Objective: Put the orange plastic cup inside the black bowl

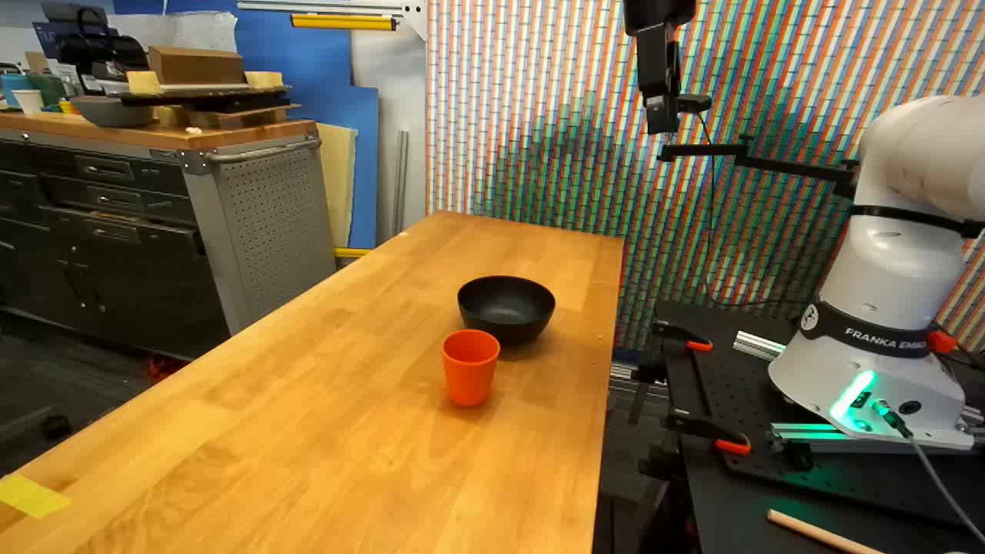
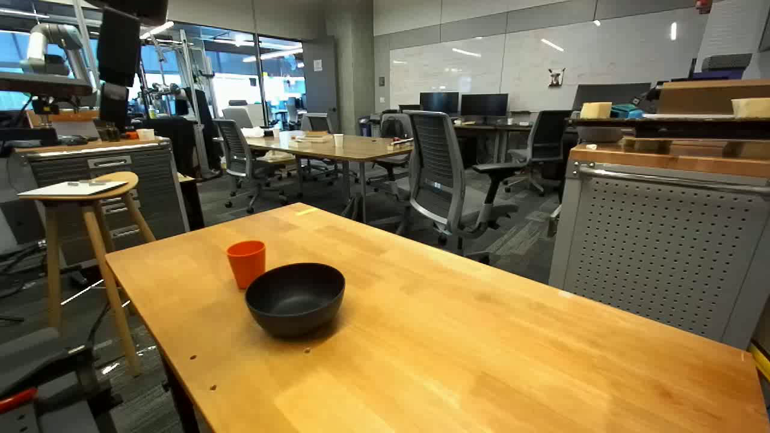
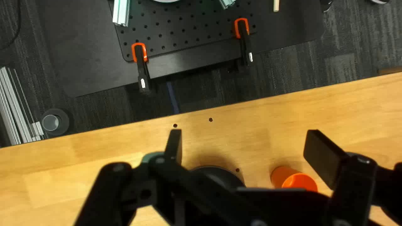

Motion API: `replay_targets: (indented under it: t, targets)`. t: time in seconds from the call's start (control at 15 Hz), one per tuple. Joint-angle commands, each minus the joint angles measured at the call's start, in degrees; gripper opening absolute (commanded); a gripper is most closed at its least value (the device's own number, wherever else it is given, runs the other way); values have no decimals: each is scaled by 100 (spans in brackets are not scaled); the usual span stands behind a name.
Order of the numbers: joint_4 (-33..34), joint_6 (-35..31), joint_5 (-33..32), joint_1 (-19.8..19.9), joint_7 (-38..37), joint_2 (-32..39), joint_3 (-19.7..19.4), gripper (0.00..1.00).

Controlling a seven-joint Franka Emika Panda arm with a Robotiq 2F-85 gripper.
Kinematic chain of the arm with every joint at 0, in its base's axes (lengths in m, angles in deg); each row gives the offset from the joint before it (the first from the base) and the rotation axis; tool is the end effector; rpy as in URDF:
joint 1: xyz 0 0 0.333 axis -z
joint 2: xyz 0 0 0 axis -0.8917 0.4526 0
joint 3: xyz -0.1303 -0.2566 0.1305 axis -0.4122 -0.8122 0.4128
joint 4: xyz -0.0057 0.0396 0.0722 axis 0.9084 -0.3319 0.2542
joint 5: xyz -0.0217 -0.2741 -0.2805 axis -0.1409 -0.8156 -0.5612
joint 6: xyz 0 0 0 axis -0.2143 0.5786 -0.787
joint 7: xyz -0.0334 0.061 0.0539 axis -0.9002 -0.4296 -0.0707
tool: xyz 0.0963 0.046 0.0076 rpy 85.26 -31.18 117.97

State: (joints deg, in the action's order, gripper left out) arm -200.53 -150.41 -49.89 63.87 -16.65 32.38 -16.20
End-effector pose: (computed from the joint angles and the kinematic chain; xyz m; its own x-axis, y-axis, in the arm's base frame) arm 0.3450 0.0030 0.4864 0.9451 -0.1880 -0.2674 -0.2016 -0.9792 -0.0238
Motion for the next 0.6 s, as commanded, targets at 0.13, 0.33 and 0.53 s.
replay_targets:
  t: [0.13,0.33,0.53]
  targets:
    - [43,10,22,65,29,-3,52,100]
    - [53,10,22,65,29,-3,52,100]
    - [78,-590,-136,183,-559,425,286,100]
